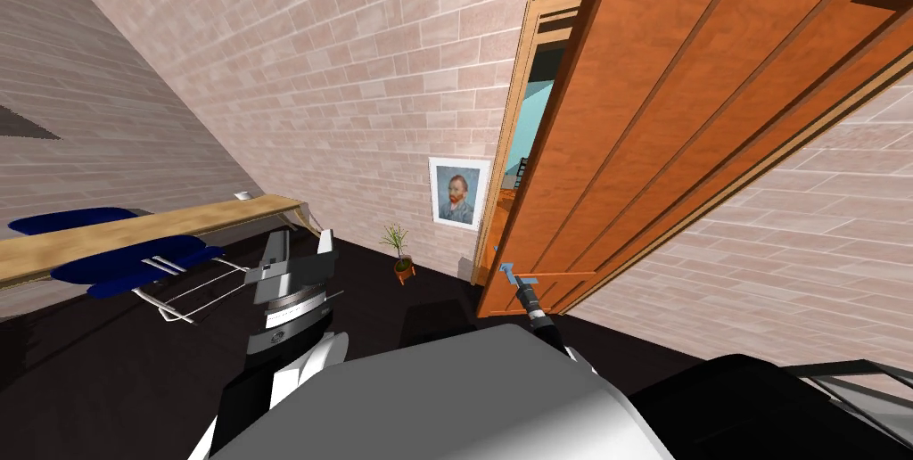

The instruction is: Pull the door open

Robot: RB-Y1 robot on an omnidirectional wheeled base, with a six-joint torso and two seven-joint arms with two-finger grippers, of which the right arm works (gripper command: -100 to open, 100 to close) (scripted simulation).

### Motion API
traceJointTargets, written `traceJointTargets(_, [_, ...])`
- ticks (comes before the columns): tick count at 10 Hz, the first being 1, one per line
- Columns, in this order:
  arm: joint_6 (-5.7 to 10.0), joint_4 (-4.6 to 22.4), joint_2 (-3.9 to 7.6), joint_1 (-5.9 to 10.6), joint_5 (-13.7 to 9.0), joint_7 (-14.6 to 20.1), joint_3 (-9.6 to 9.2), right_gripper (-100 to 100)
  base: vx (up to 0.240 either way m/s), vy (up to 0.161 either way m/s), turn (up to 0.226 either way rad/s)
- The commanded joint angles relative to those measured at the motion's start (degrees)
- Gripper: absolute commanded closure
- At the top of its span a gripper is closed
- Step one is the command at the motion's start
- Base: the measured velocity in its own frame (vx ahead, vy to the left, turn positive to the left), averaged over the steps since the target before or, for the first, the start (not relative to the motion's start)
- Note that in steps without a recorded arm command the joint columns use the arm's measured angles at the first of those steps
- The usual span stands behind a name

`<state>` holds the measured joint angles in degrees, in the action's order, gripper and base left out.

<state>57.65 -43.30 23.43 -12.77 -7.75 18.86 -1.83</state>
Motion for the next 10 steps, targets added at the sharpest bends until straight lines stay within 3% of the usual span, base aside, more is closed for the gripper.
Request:
traceJointTargets(1, [1.74,1.58,0.43,0.13,0.08,0.54,-0.22,100,-0.072,-0.002,0.037])
traceJointTargets(6, [6.08,2.41,2.34,-2.39,0.63,2.68,-1.66,100,-0.145,-0.04,0.118])
traceJointTargets(7, [5.14,1.76,2.06,-2.1,0.56,2.31,-1.47,100,-0.078,-0.012,0.011])
traceJointTargets(10, [4.59,4.11,1.71,0.84,0.37,2.08,-2.51,100,-0.181,-0.037,0.087])
